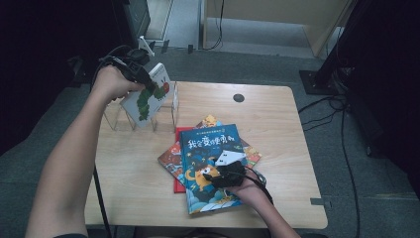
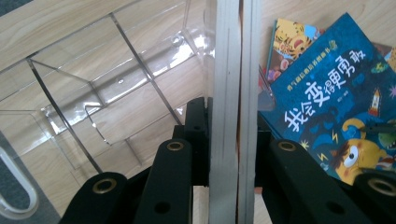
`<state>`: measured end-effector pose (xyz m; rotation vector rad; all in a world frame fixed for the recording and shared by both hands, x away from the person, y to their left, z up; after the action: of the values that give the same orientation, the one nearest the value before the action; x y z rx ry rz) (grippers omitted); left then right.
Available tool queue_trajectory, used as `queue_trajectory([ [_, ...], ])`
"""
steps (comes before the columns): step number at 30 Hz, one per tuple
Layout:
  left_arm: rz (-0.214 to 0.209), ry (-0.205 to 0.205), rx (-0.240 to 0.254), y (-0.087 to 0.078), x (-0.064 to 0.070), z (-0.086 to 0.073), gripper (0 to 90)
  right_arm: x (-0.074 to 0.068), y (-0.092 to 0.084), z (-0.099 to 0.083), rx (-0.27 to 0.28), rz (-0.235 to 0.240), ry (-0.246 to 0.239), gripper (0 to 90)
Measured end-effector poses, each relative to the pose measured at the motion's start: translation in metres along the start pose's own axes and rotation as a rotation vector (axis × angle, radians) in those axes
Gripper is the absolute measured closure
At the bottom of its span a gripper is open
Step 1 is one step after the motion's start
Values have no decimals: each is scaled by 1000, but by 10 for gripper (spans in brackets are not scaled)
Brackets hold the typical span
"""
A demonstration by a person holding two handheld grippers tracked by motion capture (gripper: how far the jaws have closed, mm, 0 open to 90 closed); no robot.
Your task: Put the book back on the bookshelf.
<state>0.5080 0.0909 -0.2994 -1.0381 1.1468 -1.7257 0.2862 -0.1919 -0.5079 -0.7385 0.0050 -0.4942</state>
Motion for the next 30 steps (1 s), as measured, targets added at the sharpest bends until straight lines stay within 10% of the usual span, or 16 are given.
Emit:
queue_trajectory([
  [30,23,-61,-35,46,-4,18,773,0,0,0,1,1,-1,332],
])
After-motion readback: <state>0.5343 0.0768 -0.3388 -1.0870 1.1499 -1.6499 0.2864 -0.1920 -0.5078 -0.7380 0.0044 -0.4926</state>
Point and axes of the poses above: each handheld gripper's, and its own axes: y roughly forward along the jaws, z roughly out of its top, x roughly to its right, the point moved 2 cm from there along y, roughly forward along the jaws, and after that the axes turned 15 degrees about -y, right-handed, at the moved point
